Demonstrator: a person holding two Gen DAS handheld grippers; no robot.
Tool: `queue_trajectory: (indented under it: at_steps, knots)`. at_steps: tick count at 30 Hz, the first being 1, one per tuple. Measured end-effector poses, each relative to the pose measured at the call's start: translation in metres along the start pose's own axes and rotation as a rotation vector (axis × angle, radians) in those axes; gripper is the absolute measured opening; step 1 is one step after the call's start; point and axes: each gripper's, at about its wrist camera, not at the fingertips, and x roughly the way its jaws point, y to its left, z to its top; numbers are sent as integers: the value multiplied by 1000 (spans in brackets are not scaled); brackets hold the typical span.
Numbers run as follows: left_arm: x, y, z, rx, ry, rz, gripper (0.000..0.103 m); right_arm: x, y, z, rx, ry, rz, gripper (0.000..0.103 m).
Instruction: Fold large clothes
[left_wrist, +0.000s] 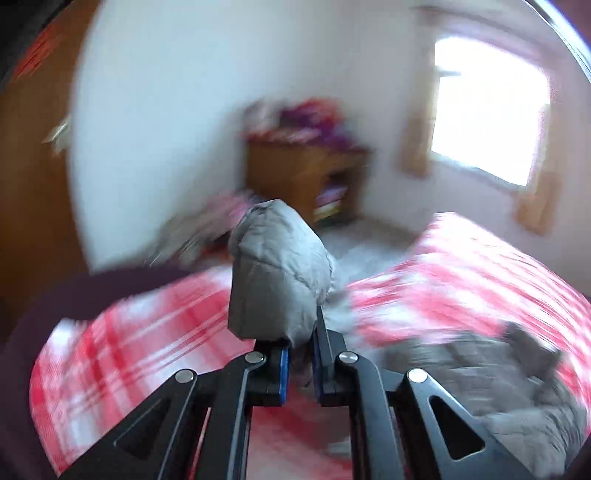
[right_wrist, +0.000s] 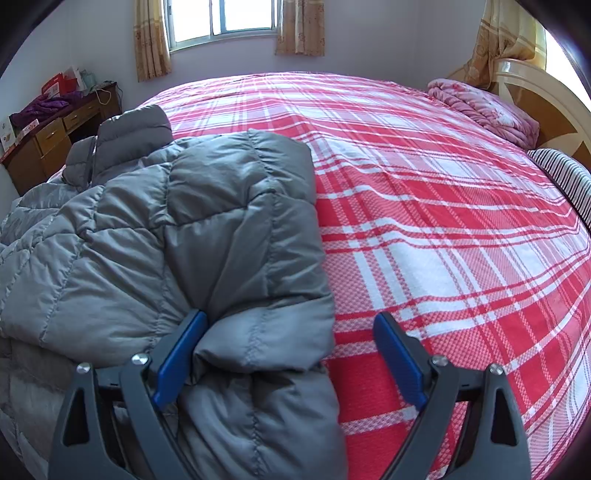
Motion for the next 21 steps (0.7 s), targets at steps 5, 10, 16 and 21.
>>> queue_trajectory:
  at_steps: [5, 10, 16, 21]
  knots:
    - [-55, -131, -14, 251, -112, -316, 9, 0, -1, 0, 2, -1, 1, 93]
    - [-74, -232, -69, 421, -60, -559, 9, 1, 0, -1, 5, -4, 2, 93]
    - [-71, -297, -161, 620, 197, -692, 13, 1, -1, -1, 11, -4, 5, 93]
    - [-78, -288, -190, 658, 251, -682, 24, 2, 0, 0, 19, -6, 8, 94]
